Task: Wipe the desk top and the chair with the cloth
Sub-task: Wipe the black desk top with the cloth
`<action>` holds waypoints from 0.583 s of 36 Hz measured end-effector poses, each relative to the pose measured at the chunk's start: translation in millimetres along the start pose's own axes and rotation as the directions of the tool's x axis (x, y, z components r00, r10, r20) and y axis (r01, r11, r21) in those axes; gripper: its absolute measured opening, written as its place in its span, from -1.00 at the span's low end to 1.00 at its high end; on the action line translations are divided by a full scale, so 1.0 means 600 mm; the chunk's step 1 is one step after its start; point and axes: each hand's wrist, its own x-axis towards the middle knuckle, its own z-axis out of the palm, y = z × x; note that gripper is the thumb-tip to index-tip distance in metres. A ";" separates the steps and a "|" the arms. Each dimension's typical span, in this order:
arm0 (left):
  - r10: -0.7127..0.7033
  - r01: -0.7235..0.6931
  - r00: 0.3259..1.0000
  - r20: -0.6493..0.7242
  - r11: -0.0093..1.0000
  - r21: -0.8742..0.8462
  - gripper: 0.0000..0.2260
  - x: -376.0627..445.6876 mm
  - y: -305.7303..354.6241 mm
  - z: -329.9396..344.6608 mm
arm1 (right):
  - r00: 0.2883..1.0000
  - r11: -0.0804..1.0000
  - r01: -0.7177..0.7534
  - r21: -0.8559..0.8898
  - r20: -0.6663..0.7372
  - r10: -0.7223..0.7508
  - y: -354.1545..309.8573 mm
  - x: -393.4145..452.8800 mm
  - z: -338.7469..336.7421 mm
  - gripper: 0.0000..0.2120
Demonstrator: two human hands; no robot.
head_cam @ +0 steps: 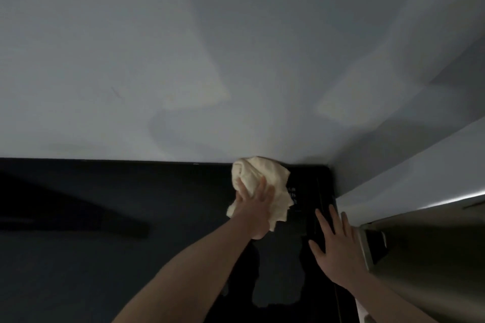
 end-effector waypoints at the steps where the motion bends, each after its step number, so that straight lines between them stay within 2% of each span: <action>1: 0.009 -0.009 1.000 0.001 1.000 0.009 -0.16 0.006 0.006 0.000 | 1.000 1.000 -0.013 -0.008 0.005 0.013 -0.001 0.002 -0.001 -0.26; 6: 0.145 -0.146 0.989 0.034 0.989 0.030 -0.21 -0.008 -0.024 -0.015 | 1.000 0.999 -0.012 -0.033 -0.002 0.012 -0.045 0.015 -0.021 -0.28; 9: 0.162 -0.178 0.983 -0.089 0.955 -0.238 -0.17 -0.039 -0.077 -0.008 | 1.000 0.999 0.014 0.046 0.003 -0.014 -0.099 0.040 -0.023 -0.29; 11: 0.120 -0.164 0.976 -0.179 0.952 -0.258 -0.18 -0.071 -0.118 0.004 | 0.999 0.997 0.039 0.071 -0.013 -0.039 -0.144 0.062 -0.025 -0.25; 13: 0.027 -0.068 0.984 -0.176 0.971 -0.230 -0.14 -0.104 -0.165 0.014 | 0.998 0.995 0.054 0.089 0.013 -0.055 -0.193 0.087 -0.027 -0.22; 16: -0.143 0.127 0.987 -0.075 0.974 -0.185 -0.02 -0.145 -0.239 0.030 | 0.996 0.992 0.090 0.090 -0.004 -0.090 -0.263 0.122 -0.022 -0.26; 18: -0.230 0.226 0.973 -0.002 0.958 -0.178 0.06 -0.166 -0.278 0.040 | 0.995 0.992 0.089 0.086 0.045 -0.093 -0.296 0.139 -0.014 -0.23; 21: -0.290 0.300 0.954 0.080 0.935 -0.191 0.15 -0.176 -0.312 0.057 | 0.990 0.995 0.055 0.084 0.124 -0.065 -0.303 0.154 -0.001 -0.18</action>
